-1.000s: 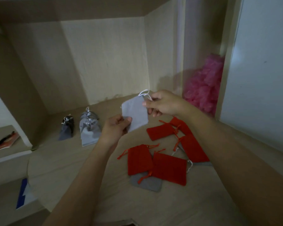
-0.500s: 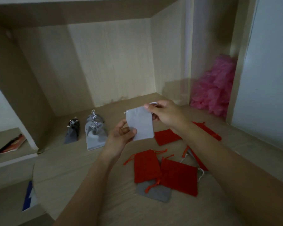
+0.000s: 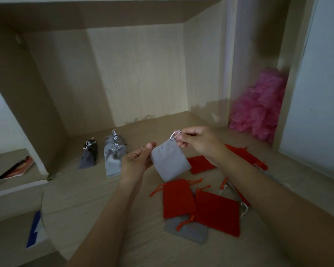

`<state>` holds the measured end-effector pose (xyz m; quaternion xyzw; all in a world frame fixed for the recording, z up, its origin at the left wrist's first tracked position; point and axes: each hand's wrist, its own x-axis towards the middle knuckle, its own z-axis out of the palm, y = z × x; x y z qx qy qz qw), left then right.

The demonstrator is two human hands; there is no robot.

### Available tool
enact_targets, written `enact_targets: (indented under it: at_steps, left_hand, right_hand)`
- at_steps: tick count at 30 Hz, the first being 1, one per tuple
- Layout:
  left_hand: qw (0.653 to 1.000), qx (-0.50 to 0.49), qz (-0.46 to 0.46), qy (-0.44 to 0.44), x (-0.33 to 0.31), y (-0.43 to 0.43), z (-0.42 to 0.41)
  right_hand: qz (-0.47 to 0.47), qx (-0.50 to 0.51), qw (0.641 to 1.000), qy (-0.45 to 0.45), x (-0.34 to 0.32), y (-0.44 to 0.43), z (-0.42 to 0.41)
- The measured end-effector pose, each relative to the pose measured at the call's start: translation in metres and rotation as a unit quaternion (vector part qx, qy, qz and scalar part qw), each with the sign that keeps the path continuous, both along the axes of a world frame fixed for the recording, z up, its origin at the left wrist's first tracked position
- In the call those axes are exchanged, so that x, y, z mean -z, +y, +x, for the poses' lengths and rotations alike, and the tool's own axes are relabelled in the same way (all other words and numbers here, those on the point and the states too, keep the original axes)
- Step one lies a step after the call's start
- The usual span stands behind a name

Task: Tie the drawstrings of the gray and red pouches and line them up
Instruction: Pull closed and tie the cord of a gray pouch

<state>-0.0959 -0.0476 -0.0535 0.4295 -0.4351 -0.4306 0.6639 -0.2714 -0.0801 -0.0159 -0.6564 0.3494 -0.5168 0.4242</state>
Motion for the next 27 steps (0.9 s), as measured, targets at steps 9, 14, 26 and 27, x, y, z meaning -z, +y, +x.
enact_targets:
  at_steps: [9, 14, 26, 27]
  left_hand:
    - [0.965, -0.126, -0.042, -0.227, 0.002, -0.005, 0.018]
    - [0.952, -0.137, -0.032, -0.273, 0.001, -0.003, 0.026]
    - [0.985, -0.165, 0.054, 0.001, -0.011, -0.007, 0.040]
    - [0.985, -0.166, 0.052, 0.022, -0.011, -0.007, 0.040]
  right_hand:
    - [-0.022, 0.051, 0.985, 0.166, 0.003, -0.009, -0.013]
    - [-0.043, 0.074, 0.979, 0.185, -0.002, -0.003, -0.019]
    - [0.159, 0.104, 0.981, -0.027, 0.006, -0.026, -0.029]
    - [0.159, 0.094, 0.982, -0.040, 0.007, -0.027, -0.028]
